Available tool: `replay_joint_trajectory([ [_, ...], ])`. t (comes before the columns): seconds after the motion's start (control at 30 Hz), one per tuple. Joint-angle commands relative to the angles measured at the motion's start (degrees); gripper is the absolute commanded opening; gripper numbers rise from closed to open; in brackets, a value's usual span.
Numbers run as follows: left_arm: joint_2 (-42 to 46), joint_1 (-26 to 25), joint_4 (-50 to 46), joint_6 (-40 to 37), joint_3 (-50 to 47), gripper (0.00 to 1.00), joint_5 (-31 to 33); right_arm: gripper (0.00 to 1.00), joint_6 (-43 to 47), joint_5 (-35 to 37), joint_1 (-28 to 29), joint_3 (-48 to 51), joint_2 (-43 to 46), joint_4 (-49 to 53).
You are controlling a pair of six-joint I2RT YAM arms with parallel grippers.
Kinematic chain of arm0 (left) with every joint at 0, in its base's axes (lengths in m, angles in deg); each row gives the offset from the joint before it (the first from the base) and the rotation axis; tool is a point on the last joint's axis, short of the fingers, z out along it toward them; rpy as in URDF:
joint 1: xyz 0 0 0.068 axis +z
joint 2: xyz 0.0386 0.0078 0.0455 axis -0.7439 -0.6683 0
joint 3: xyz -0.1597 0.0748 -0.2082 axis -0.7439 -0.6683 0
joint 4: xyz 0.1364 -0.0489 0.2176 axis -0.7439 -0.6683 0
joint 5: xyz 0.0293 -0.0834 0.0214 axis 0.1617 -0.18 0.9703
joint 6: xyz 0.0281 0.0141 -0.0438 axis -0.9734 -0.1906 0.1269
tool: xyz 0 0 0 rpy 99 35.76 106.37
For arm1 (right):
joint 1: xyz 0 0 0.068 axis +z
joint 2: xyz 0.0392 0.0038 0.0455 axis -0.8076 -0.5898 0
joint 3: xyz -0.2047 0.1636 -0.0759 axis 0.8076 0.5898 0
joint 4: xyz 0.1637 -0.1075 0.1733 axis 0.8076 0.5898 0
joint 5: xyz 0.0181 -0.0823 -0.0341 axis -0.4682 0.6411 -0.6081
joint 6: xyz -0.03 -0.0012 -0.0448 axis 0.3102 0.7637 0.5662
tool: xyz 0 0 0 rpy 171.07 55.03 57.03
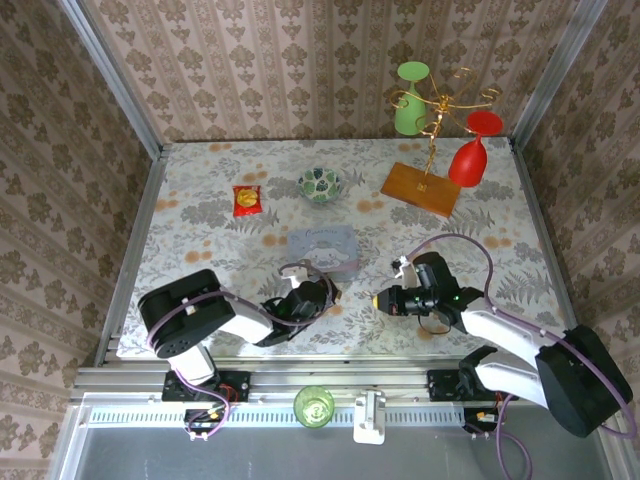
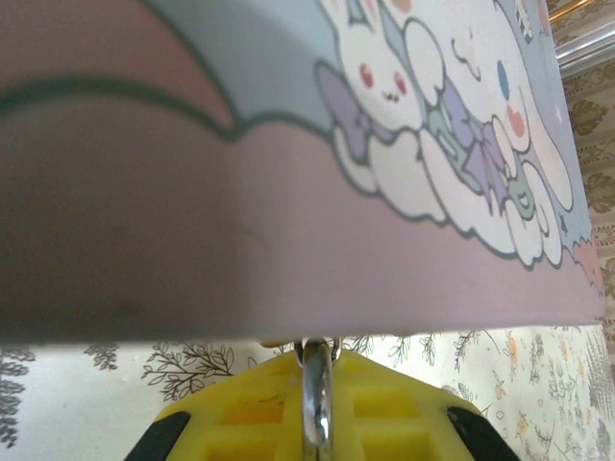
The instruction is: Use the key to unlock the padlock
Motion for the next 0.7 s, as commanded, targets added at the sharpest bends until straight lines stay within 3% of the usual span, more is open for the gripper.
replay_joint_trajectory([
  [0.0, 1.3, 0.8, 3.6, -0.2, -1.7, 0.0, -2.8, 0.0, -2.3, -3.6, 0.8, 0.5, -2.4, -5.4],
  [0.4, 1.1, 2.6, 14.1, 4.9, -3.7, 0.0, -5.4, 0.0, -4.4, -7.6, 3.1, -1.6, -11.8, -11.2],
  [0.67, -2.5, 3.1, 24.9, 9.3, -5.0, 0.0, -7.1, 0.0, -9.1, -13.5, 3.8, -3.3, -20.7, -21.6],
])
